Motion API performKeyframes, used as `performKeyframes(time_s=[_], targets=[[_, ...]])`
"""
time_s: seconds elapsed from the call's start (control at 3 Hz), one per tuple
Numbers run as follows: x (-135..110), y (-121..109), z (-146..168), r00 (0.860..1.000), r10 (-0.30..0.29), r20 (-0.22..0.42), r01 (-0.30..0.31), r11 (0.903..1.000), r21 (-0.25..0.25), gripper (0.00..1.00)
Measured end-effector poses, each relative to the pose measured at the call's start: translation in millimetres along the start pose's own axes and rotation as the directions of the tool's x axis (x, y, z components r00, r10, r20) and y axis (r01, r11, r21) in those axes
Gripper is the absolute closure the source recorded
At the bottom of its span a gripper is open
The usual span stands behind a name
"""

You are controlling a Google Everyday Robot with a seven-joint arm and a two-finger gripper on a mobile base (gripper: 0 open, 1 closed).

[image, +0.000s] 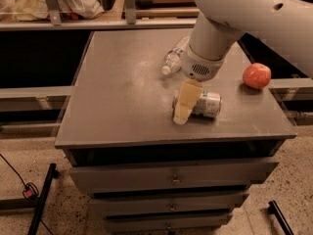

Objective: Place 7up can upright

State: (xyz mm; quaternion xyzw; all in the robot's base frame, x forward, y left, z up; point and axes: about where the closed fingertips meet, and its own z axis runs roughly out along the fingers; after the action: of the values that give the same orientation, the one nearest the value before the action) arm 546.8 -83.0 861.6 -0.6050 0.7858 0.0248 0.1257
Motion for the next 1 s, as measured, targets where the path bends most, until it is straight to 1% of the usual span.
performKeyframes(time_s=[0.33,0.67,1.0], targets=[[-5,-5,19,1.000,0.009,-0.011,-0.009,0.9999,-0.008,0.00],[-6,-9,34,1.000,0.010,-0.022,-0.010,0.9999,-0.007,0.17],[-1,-16,40,0.999,0.020,-0.030,-0.020,0.9998,-0.004,0.42]])
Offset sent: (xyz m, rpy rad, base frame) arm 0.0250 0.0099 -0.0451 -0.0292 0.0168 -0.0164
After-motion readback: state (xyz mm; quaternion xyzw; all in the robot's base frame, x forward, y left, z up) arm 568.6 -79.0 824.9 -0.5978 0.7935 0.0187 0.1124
